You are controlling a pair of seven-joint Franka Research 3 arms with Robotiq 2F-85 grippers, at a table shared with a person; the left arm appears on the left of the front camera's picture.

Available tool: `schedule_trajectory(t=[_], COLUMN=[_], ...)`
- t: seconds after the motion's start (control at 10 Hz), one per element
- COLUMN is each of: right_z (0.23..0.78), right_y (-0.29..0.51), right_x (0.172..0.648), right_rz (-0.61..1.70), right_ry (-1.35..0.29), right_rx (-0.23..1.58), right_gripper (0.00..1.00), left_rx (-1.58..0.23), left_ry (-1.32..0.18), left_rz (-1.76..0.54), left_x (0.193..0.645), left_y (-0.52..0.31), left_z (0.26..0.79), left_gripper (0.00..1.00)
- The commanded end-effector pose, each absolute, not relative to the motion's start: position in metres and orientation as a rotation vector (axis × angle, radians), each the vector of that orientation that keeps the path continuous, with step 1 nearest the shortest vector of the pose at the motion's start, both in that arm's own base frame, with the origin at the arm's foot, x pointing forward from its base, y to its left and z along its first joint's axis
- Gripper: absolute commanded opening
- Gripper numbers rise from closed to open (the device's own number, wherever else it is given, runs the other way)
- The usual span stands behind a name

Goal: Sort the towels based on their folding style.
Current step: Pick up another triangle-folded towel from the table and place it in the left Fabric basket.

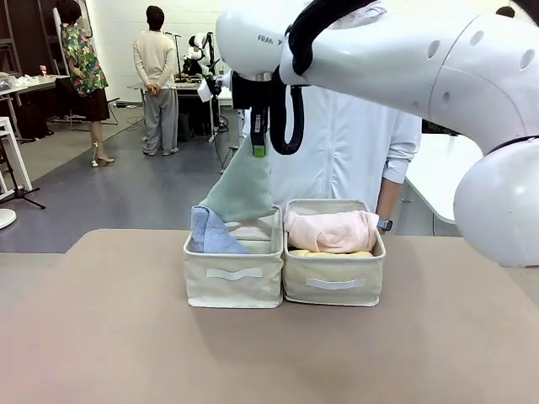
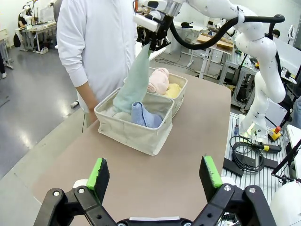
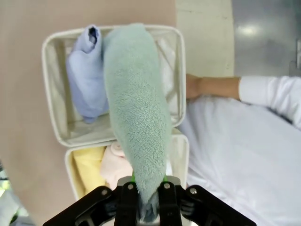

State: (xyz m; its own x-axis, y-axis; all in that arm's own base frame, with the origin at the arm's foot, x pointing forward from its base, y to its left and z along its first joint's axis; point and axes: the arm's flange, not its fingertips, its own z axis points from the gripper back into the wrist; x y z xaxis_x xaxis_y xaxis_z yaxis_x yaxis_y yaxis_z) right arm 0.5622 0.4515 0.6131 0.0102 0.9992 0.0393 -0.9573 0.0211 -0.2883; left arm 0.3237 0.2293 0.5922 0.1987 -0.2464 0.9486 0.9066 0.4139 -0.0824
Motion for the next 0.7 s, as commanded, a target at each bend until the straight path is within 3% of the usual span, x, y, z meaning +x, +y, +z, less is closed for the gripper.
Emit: schedule_trajectory(t=[0.0,0.5,0.6], right_z=[0.614,0.574,0.555], right_y=[0.478,0.493,0.474], right_x=[0.58,0.583,0.561], right_rz=[1.62,1.632,1.642], right_ry=[-0.213,-0.046,-0.104], right_rx=[-0.201,-0.165,-0.175], right_gripper=[0.14,0.14,0.14], left_rx=[-0.771,-0.771,-0.771], left_ry=[-1.09,-1.09,-1.09], left_rz=[-0.951,-0.951,-0.951], left_x=[0.323,0.323,0.323], left_y=[0.231,0.231,0.231], left_z=[0.592,0.592,0.592], left_gripper=[1.0,1.0,1.0])
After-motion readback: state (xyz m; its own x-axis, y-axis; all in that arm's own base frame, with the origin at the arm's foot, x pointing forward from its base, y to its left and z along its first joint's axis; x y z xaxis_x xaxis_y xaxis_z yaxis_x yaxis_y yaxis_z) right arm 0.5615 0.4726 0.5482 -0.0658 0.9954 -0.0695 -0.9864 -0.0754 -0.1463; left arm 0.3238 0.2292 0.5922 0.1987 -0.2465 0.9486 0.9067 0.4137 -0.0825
